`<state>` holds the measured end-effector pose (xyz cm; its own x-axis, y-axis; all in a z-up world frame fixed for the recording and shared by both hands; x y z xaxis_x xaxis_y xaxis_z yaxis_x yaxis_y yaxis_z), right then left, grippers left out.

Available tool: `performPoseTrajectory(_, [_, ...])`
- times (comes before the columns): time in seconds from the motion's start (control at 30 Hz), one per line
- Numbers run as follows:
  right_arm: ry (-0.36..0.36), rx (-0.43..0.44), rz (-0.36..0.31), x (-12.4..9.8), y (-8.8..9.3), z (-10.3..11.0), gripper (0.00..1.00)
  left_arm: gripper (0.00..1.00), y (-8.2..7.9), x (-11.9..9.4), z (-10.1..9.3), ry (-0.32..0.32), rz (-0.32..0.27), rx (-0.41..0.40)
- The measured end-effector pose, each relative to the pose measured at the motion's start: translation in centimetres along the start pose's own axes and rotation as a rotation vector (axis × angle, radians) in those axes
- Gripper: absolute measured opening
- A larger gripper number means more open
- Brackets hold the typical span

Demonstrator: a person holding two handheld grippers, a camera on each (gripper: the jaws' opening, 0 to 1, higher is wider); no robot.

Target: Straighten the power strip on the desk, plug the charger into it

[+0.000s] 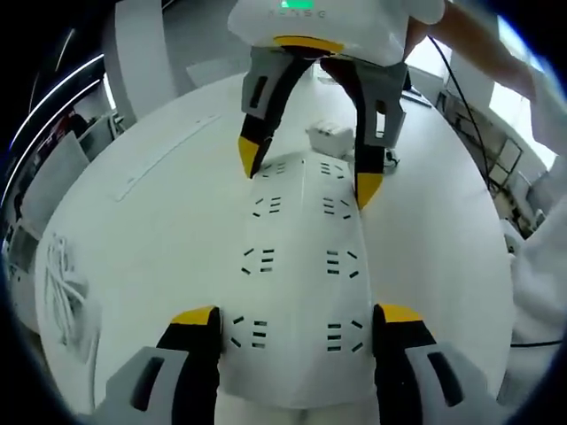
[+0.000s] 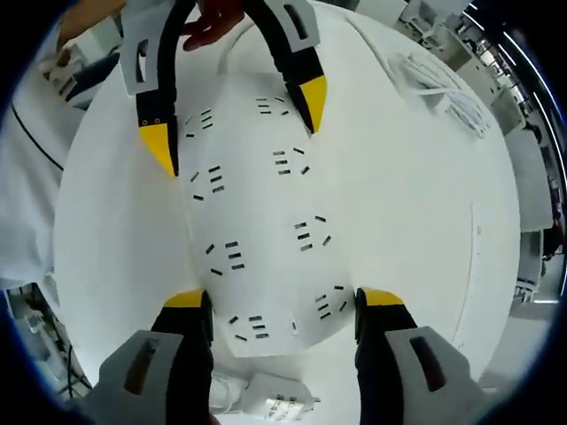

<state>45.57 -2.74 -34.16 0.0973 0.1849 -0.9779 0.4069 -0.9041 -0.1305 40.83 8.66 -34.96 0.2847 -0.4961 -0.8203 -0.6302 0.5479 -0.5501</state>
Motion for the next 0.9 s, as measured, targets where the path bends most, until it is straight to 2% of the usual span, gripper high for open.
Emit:
performPoseTrajectory(0.2, [0.014,0.043,-0.011,-0.2,-0.2,0.9,0.64,0.71,0.1,-0.1,-0.2,0.023,0.001,0.033])
performPoseTrajectory(0.33, [0.007,0.038,-0.011,-0.2,-0.4,0.8,0.64,0.71,0.2,-0.1,-0.4,0.027,0.01,0.042])
performPoseTrajectory(0.43, [-0.015,0.023,-0.034,-0.2,-0.5,0.8,0.64,0.71,0.2,-0.2,-0.4,0.028,0.015,0.045])
performPoseTrajectory(0.53, [-0.026,-0.195,-0.16,-1.3,-2.2,0.8,0.59,0.7,0.2,-0.2,-0.2,0.03,0.017,0.048])
performPoseTrajectory(0.57, [-0.026,-0.209,-0.179,-1.7,-2.3,0.9,0.58,0.7,0.2,-0.2,-0.2,0.03,0.019,0.048])
performPoseTrajectory(0.67, [-0.044,-0.146,-0.146,-1.8,-2.2,0.5,0.6,0.7,0.2,-0.2,-0.1,0.031,0.026,0.048])
performPoseTrajectory(0.77, [-0.077,-0.22,-0.072,-1.2,-1.4,0.7,0.63,0.7,0.2,-0.2,0.0,0.03,0.031,0.047])
performPoseTrajectory(0.83, [-0.105,-0.218,-0.059,-0.6,-1.2,1.2,0.64,0.7,0.2,-0.2,0.1,0.029,0.032,0.046])
performPoseTrajectory(0.9, [-0.099,-0.239,-0.037,-0.1,-1.1,1.0,0.63,0.7,0.2,-0.3,0.1,0.028,0.033,0.045])
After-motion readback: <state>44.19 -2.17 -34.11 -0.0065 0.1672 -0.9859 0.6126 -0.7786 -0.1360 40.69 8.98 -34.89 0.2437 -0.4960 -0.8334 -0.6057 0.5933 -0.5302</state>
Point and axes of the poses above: the point that each gripper's makers call its tool centre point, and the gripper's own axes: x roughly forward along the fingers, z roughly to its left, y roughly out of its underside, the point moved 3 cm from there along -x, roughly backward along the fingers, and after that the axes turned 14 degrees about -x, right-handed, at the moved point
